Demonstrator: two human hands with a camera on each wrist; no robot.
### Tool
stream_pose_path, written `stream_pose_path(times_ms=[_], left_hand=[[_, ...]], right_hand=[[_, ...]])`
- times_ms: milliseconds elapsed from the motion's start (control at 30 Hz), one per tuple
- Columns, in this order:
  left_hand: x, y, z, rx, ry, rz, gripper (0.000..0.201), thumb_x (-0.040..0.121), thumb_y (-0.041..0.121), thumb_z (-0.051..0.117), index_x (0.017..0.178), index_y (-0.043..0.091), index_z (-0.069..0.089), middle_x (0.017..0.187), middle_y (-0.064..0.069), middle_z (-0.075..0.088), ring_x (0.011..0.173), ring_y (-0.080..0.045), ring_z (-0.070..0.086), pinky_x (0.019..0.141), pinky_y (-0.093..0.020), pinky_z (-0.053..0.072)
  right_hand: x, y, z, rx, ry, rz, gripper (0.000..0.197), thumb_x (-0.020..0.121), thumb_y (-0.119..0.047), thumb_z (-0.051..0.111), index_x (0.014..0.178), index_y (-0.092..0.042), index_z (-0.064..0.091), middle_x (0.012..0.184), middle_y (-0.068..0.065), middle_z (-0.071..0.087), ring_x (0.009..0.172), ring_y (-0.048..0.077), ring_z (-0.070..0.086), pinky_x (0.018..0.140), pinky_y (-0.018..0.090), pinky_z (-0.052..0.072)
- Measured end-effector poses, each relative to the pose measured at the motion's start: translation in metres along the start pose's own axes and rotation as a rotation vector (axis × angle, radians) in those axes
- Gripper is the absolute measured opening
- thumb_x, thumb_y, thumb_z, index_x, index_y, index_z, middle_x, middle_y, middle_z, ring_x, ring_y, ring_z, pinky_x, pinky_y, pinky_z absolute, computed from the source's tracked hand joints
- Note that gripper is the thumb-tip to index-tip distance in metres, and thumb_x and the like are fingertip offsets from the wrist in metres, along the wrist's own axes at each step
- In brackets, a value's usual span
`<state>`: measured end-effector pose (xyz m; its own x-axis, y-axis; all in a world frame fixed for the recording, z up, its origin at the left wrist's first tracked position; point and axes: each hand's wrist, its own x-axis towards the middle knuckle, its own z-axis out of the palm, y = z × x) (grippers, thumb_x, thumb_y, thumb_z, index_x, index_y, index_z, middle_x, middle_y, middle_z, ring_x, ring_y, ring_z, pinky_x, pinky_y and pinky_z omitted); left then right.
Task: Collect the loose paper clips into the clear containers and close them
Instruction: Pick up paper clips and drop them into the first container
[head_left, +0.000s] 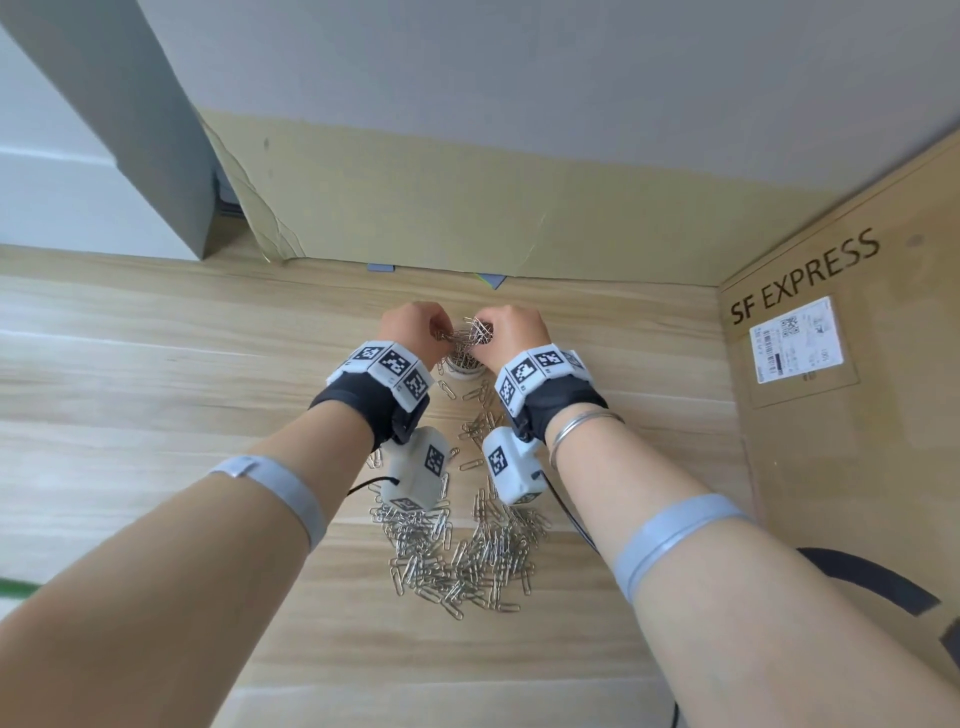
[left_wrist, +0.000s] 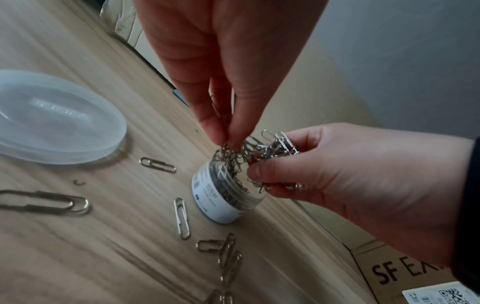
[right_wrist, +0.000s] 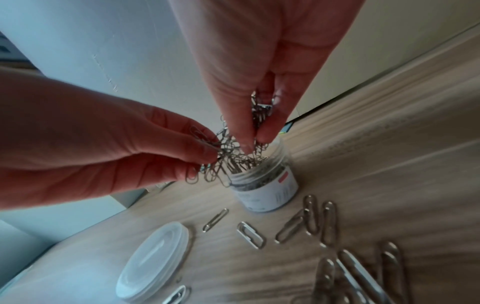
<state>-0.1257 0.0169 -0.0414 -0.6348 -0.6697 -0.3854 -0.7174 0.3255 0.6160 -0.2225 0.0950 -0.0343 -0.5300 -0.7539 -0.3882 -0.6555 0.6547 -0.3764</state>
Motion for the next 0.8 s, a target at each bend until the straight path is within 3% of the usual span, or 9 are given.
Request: stream_pose_path(times_ms=[200, 367, 433, 567, 800], left_hand=[[0.004, -0.001, 0.000, 0.004, 0.007, -0.004, 0.018, 0.082, 0.008, 0.061, 0.100, 0.007, 0.065, 0.108, -0.009, 0.068, 0.101, -0.024, 0.061, 0.074, -0.022, 0.040], [0.004, -0.001, 0.000, 0.023, -0.001, 0.002, 0.019, 0.082, 0.010, 0.060, 0.100, 0.008, 0.065, 0.108, -0.010, 0.069, 0.101, -0.024, 0.061, 0.077, -0.024, 0.043], [0.004, 0.000, -0.001, 0.026, 0.000, 0.006, 0.019, 0.082, 0.010, 0.060, 0.100, 0.008, 0.065, 0.108, -0.011, 0.069, 0.101, -0.026, 0.062, 0.080, -0.028, 0.046], [0.006, 0.003, 0.000, 0.022, -0.001, 0.020, 0.019, 0.083, 0.012, 0.061, 0.101, 0.008, 0.065, 0.109, -0.009, 0.068, 0.101, -0.025, 0.062, 0.074, -0.024, 0.042], [0.010, 0.011, 0.012, 0.013, -0.004, 0.023, 0.018, 0.083, 0.012, 0.061, 0.100, 0.010, 0.065, 0.108, -0.010, 0.068, 0.101, -0.027, 0.061, 0.075, -0.026, 0.044]], right_hand=[[0.001, 0.001, 0.000, 0.026, -0.016, -0.008, 0.035, 0.081, -0.017, 0.068, 0.116, -0.018, 0.065, 0.116, 0.003, 0.068, 0.108, 0.021, 0.062, 0.090, 0.027, 0.049], [0.001, 0.003, -0.001, 0.083, -0.025, -0.012, 0.036, 0.079, -0.019, 0.071, 0.114, -0.021, 0.066, 0.115, 0.000, 0.069, 0.106, 0.017, 0.063, 0.094, 0.028, 0.050], [0.000, 0.006, 0.000, 0.129, -0.028, -0.005, 0.033, 0.077, -0.019, 0.072, 0.110, -0.020, 0.069, 0.109, 0.000, 0.071, 0.102, 0.015, 0.065, 0.092, 0.028, 0.051], [-0.005, 0.015, 0.000, 0.274, 0.057, 0.018, 0.020, 0.083, -0.018, 0.066, 0.102, -0.017, 0.072, 0.103, 0.000, 0.073, 0.094, 0.013, 0.068, 0.087, 0.022, 0.051], [-0.011, 0.034, 0.002, 0.284, 0.144, 0.072, 0.016, 0.089, -0.014, 0.057, 0.094, -0.015, 0.073, 0.095, 0.005, 0.074, 0.085, 0.020, 0.070, 0.082, 0.034, 0.056]])
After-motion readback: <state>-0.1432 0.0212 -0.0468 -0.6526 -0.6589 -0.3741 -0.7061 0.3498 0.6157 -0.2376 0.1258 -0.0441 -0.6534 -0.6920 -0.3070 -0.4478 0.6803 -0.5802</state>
